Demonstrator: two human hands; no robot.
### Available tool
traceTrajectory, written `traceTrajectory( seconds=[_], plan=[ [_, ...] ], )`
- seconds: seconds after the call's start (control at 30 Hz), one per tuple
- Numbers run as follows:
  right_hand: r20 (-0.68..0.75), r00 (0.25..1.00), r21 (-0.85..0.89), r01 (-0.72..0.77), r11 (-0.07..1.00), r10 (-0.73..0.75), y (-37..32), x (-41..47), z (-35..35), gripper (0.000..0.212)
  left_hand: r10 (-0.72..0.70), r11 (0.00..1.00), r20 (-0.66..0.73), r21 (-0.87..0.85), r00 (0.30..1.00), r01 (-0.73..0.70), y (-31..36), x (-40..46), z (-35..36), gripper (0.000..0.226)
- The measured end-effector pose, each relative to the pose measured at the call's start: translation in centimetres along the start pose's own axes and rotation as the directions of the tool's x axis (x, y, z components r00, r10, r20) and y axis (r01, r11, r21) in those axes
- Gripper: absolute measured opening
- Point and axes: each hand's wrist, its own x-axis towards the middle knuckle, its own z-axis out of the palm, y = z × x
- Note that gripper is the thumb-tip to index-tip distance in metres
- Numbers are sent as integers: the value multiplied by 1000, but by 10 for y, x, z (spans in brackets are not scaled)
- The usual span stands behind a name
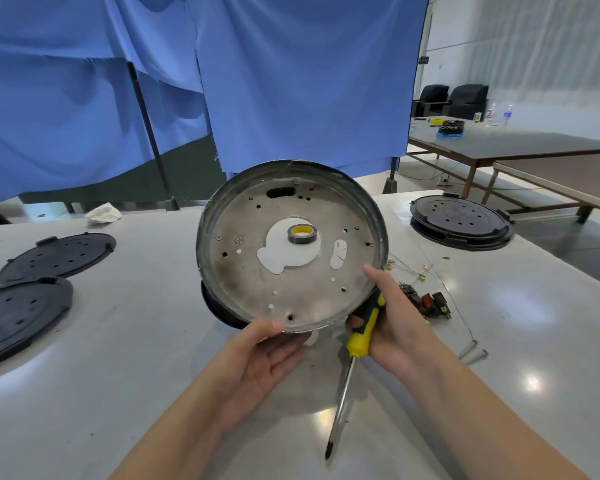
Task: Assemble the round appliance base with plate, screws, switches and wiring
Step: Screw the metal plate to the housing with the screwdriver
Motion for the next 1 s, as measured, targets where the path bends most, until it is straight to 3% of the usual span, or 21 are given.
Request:
traceTrajectory(
  seconds=[0.13,0.27,0.33,0.43,0.5,0.6,0.67,0.73,0.87,1.0],
  plan=[
    [-27,1000,24,-1,1000,2,-16,5,-9,35,6,998,-32,-56,999,-8,3,1,-4,56],
    [-126,992,96,27,995,-15,-43,10,-21,18,44,998,-73,-32,996,-46,7,2,-9,49],
    [-188,982,18,23,1000,-20,-58,10,-28,18,61,998,-78,-27,995,-63,10,3,-12,48],
    [-270,955,-289,40,957,-122,-81,8,-42,16,50,998,-74,-24,996,-52,10,4,-13,47],
    [-253,920,-557,114,823,-299,-94,6,-56,20,41,999,-61,-17,997,-42,9,4,-13,38],
    [-121,838,-857,182,483,-531,-109,5,-79,29,29,999,-45,-14,999,-29,7,2,-11,21],
    [-29,796,-975,111,193,-605,-114,8,-94,34,28,999,-49,-28,998,-29,7,2,-11,34],
    [24,781,-1000,16,-19,-624,-112,11,-107,39,25,999,-46,-31,999,-27,7,1,-10,47],
    [32,782,-988,-69,-137,-622,-96,15,-122,40,24,999,-39,-40,999,-26,8,-1,-8,54],
    [65,772,-971,-96,-217,-633,-79,19,-127,37,34,998,-49,-52,998,-37,7,-2,-9,40]
  ],
)
